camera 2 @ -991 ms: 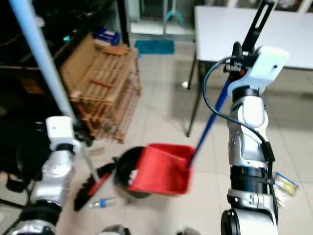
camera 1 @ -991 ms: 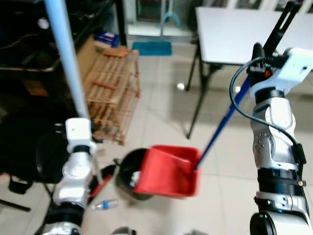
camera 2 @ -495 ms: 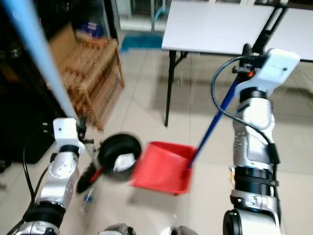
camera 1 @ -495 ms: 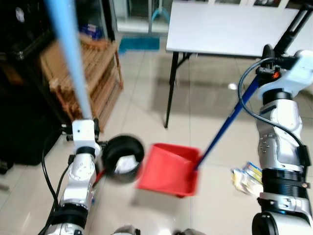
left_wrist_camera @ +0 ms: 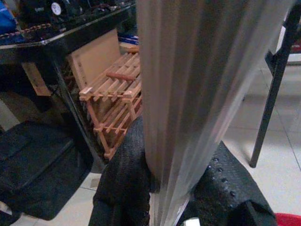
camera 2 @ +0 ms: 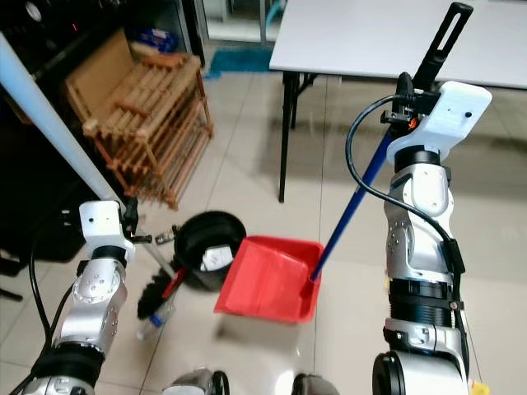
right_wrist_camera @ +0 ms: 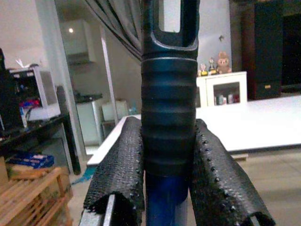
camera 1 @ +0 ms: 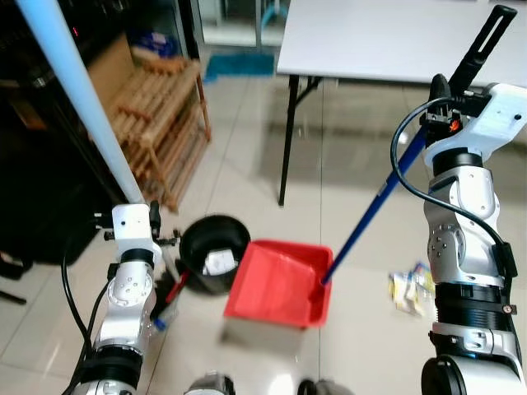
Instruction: Sweep floor
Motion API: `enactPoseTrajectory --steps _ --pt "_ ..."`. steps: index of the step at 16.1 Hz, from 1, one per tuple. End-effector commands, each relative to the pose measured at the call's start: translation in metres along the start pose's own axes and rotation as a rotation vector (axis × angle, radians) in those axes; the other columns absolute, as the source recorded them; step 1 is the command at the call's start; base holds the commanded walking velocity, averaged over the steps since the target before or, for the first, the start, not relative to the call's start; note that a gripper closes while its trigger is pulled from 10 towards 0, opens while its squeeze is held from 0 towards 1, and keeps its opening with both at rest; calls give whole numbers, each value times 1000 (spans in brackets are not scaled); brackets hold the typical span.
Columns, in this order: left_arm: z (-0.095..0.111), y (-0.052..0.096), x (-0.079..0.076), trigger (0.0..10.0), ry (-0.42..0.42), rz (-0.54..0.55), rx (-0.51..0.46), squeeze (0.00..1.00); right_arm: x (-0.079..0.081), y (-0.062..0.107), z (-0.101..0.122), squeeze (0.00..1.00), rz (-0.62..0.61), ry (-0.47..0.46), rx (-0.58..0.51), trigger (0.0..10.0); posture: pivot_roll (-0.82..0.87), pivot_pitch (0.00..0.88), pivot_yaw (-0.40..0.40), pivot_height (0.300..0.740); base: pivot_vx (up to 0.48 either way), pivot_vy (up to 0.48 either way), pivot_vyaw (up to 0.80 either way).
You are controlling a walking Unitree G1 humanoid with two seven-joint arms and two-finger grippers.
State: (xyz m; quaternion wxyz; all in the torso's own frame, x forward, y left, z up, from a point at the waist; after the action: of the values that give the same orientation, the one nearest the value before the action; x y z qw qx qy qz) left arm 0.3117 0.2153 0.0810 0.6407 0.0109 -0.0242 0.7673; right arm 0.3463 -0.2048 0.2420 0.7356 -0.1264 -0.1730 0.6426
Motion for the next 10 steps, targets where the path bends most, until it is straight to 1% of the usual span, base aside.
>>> enactPoseTrajectory --steps 1,4,8,10 --pt "-8 4 6 10000 1 17 37 0 1 -2 9 0 0 -20 -44 10000 -6 91 28 740 -480 0 0" --pt "-7 4 3 10000 8 10 34 0 1 -2 9 0 0 -19 -41 10000 -8 92 27 740 -472 0 0" --pt "-6 3 2 10000 6 0 37 0 1 -1 8 0 1 -19 -37 10000 -8 94 28 740 0 0 0" --pt "-7 3 2 10000 -19 8 46 0 0 0 8 0 0 -22 -38 10000 -12 90 27 740 409 0 0"
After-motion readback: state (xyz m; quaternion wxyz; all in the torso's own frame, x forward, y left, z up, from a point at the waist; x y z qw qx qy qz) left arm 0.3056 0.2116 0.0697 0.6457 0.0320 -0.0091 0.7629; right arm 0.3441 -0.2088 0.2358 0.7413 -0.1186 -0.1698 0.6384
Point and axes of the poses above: a point about 5 cm out from each wrist's last joint towards the gripper, its own y axis pointing back from the gripper into the wrist, its own z axis along the axis of the wrist's last joint, x = y × z, the point moved 1 cm from there along -y, pointing out of the wrist towards the gripper, and after that the axes turned 4 degrees about y, right-handed, at the moved point
